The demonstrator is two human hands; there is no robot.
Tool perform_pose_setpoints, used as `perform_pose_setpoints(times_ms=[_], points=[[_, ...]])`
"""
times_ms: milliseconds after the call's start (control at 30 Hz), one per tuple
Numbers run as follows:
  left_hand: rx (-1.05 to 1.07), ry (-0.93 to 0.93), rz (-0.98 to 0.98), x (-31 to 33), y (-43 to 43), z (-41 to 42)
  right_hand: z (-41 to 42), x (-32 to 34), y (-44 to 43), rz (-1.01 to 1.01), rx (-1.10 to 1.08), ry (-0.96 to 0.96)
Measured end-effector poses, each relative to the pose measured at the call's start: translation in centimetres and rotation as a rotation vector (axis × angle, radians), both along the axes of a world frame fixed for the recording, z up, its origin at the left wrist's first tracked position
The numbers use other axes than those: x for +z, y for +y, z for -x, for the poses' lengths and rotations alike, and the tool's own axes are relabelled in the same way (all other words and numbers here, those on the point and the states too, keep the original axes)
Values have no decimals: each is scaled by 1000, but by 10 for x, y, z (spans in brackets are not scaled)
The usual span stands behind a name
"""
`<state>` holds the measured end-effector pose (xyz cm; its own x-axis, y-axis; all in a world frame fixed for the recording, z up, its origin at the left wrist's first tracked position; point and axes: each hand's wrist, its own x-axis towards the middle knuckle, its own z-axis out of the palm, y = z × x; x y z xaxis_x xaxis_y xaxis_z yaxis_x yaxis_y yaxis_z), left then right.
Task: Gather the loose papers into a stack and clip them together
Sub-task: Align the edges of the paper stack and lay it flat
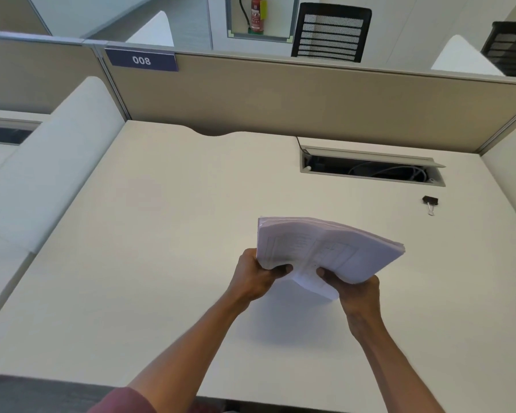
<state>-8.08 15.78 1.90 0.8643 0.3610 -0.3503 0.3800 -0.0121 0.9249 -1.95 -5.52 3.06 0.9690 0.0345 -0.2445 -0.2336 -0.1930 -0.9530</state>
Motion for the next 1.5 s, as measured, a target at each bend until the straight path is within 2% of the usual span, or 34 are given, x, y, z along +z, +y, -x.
perform_pose_setpoints(times_ms=[367,667,733,833,1000,1100,1267,1433,1500], points=[[85,11,-37,-3,-8,1,-2,5,-1,-38,-3,-68],[150,78,71,-14,-16,10,-2,-12,-9,43,107,-28],[218,80,170,-13,-15,12,-2,-15,-17,56,162,21],[339,49,433,-12,-13,15,-1,-15,-32,5,220,64],[475,5,707,-6,-24,18,10,-19,-36,-343,98,95],[456,-1,796,-4,-43,19,26,-23,-16,-437,39,131],[419,11,787,-7,-60,24,34,-20,-3,-460,-132,83],[428,-74,698,0,-6,16,15,-4,-28,-322,-73,-17],[381,-160,571,6,32,12,5,4,-42,-296,-40,-42]])
